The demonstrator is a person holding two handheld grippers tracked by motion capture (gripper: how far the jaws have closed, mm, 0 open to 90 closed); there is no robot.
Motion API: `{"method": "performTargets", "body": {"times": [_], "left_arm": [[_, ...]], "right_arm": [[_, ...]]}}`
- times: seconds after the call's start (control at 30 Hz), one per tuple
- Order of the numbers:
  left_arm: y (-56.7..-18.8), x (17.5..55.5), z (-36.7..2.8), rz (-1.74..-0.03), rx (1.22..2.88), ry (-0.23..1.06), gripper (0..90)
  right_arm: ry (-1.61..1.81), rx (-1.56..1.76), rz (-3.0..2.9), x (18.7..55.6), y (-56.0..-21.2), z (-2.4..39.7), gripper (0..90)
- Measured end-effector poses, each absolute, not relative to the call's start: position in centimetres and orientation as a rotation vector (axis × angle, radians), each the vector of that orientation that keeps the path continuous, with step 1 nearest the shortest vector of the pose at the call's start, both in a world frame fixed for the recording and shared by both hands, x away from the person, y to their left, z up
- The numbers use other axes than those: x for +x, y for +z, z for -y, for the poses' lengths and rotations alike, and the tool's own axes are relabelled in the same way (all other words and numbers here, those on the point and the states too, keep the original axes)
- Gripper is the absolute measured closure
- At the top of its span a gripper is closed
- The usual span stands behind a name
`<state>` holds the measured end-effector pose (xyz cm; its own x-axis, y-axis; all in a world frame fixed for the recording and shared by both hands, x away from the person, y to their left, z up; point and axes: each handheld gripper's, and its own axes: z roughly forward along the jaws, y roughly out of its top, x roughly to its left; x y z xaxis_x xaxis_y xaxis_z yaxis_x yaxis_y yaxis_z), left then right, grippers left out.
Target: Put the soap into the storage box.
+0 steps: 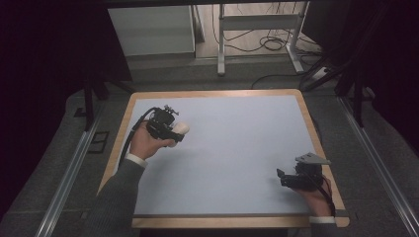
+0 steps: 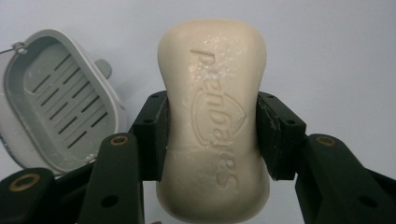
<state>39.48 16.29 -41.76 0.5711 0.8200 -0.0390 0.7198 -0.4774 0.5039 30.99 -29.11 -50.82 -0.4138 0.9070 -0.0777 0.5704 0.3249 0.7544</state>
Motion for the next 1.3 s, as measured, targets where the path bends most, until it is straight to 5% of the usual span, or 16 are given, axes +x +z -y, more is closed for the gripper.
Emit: {"method": "performTargets", "body": {"times": [1.3], "left_arm": [[-44.0,44.8,-20.4,-1.510,2.208,0.303,49.7]], "right_arm": [[0.892,1.309,-2.096,31.0,-50.9,29.3,7.4]]}}
